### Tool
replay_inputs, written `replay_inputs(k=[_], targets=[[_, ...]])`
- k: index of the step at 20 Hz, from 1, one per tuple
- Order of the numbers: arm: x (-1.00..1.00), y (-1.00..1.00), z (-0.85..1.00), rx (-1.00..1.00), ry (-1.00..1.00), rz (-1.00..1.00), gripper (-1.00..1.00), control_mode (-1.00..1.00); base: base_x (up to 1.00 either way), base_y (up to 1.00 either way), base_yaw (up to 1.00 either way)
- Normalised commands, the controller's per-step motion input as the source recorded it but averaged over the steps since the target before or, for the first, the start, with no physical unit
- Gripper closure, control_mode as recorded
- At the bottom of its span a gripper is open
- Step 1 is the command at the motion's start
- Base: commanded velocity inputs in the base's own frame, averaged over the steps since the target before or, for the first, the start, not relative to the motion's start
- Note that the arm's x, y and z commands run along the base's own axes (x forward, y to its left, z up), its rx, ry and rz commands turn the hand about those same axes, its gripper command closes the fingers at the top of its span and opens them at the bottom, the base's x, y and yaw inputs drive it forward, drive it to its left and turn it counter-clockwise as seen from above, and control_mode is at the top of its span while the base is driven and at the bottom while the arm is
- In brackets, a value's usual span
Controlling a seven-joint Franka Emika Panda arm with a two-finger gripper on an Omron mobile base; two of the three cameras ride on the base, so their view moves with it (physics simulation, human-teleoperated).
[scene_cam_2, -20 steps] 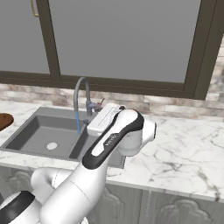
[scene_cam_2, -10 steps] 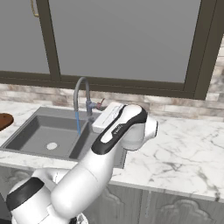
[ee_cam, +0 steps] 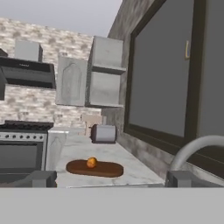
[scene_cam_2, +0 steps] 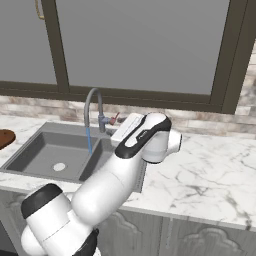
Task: Pick the peach from the sink and place it on the cutting board to airdry. Then turn off the sink faucet.
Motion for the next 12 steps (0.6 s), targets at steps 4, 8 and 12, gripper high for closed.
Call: replay_inputs(k=[4, 8, 12], targets=[[0.22, 0.00, -0.11, 0.00, -0.04, 0.00, -1.00, -1.00, 0.00, 0.00, 0.00], [0.10, 0.00, -0.23, 0.00, -0.03, 0.00, -1.00, -1.00, 0.00, 0.00, 0.00], [0.07, 0.00, -0.23, 0.00, -0.04, 0.00, -1.00, -1.00, 0.00, 0.00, 0.00]])
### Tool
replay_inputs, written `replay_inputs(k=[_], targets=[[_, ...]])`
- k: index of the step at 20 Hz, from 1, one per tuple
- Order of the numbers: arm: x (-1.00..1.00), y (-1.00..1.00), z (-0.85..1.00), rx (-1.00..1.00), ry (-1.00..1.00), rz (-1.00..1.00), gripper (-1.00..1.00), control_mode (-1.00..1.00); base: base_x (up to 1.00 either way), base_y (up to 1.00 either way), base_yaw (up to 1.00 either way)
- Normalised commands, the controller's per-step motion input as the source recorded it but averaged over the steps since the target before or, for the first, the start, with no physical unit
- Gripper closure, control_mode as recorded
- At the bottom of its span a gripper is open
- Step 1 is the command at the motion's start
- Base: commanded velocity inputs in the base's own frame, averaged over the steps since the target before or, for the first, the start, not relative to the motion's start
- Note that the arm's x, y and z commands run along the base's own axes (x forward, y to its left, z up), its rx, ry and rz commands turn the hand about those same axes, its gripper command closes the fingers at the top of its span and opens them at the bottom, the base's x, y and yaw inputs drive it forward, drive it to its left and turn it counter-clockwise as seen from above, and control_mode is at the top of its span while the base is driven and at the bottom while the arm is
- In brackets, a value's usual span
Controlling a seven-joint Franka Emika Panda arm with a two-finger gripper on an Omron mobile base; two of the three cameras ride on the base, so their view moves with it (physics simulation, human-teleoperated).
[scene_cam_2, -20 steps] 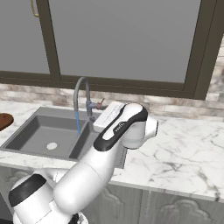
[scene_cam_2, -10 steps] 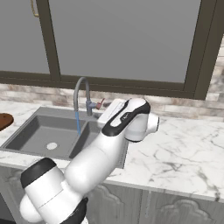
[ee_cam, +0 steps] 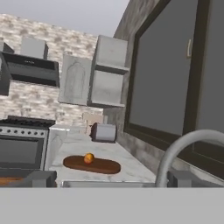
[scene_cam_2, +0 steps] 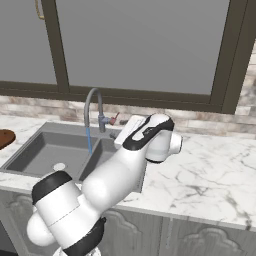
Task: Pick the peach from the sink and place it on the cutting board to airdry. Then turn off the sink faucet.
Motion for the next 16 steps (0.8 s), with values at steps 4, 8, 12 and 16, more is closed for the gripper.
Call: replay_inputs(k=[4, 8, 12, 16], targets=[[0.14, 0.00, -0.17, -0.01, -0.02, 0.00, -1.00, -1.00, 0.00, 0.00, 0.00], [0.19, 0.00, -0.16, -0.03, 0.00, 0.00, -1.00, -1.00, 0.00, 0.00, 0.00], [0.28, 0.00, -0.18, -0.02, 0.00, 0.00, -1.00, -1.00, 0.00, 0.00, 0.00], [0.22, 0.00, -0.20, -0.01, 0.00, 0.00, -1.00, -1.00, 0.00, 0.00, 0.00]])
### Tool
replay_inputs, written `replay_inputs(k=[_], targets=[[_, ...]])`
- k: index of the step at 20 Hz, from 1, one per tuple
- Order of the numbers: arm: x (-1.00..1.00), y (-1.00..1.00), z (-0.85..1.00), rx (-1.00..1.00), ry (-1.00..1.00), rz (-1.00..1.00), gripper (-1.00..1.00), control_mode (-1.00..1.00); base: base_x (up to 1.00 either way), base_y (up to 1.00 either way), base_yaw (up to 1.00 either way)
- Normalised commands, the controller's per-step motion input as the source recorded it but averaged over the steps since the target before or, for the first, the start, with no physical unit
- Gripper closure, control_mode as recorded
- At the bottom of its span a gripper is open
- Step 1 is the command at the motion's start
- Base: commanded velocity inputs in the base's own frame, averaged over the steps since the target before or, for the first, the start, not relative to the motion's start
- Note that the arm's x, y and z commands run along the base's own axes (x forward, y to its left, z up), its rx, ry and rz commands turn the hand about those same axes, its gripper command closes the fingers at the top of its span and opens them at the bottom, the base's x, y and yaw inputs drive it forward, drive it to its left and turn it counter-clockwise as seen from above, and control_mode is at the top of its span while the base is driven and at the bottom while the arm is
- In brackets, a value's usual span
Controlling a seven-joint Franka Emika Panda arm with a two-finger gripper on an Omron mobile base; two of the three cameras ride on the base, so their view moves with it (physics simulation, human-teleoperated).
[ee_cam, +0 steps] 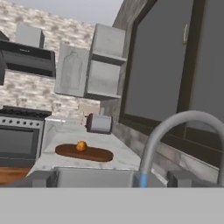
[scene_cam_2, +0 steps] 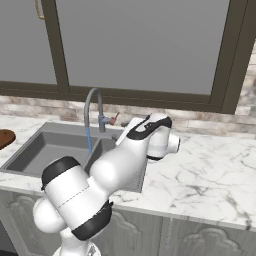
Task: Pick the peach from the sink and place it on the cutting board to airdry. Then turn off the sink faucet.
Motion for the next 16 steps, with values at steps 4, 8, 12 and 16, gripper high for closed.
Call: replay_inputs(k=[4, 8, 12, 16], targets=[[0.02, 0.00, -0.25, -0.01, 0.00, 0.00, -1.00, -1.00, 0.00, 0.00, 0.00], [0.08, 0.00, -0.21, 0.00, 0.00, 0.00, -1.00, -1.00, 0.00, 0.00, 0.00], [0.22, 0.00, -0.10, 0.00, 0.00, 0.00, -1.00, -1.00, 0.00, 0.00, 0.00], [0.27, 0.00, -0.02, 0.00, 0.00, 0.00, -1.00, -1.00, 0.00, 0.00, 0.00]])
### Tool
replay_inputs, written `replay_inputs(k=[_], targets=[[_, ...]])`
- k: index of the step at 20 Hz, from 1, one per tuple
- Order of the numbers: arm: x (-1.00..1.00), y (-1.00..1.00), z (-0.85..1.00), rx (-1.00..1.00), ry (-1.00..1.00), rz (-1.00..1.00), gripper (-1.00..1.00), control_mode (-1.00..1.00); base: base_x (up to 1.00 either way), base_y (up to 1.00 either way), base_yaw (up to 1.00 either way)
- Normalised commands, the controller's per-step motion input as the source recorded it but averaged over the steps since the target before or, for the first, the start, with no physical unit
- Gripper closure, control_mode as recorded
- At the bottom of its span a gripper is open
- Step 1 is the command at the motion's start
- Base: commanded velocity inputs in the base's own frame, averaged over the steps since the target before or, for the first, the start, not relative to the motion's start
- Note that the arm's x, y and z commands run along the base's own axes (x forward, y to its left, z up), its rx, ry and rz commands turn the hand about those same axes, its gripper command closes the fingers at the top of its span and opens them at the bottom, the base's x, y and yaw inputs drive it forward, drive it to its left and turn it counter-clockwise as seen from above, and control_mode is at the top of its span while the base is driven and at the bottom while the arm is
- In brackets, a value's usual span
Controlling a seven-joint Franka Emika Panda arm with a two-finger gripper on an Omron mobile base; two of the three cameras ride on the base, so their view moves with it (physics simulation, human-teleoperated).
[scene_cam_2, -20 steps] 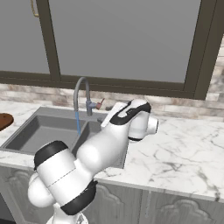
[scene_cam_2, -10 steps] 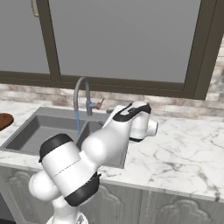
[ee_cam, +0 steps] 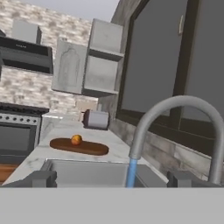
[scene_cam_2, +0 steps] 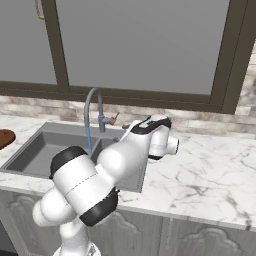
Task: Pick the peach from the sink and place it on the cutting board to airdry. Then turn off the sink faucet.
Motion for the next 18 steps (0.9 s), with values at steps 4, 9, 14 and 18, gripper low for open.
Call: replay_inputs(k=[4, 9, 14, 18], targets=[[0.24, 0.00, -0.02, 0.00, 0.04, 0.00, -1.00, -1.00, 0.00, 0.00, 0.00], [0.13, 0.00, -0.18, 0.00, 0.02, 0.02, -1.00, -1.00, 0.00, 0.00, 0.00], [0.09, 0.00, -0.15, 0.00, 0.00, 0.02, -1.00, -1.00, 0.00, 0.00, 0.00], [0.07, 0.01, -0.13, 0.00, 0.00, 0.02, -1.00, -1.00, 0.00, 0.00, 0.00]])
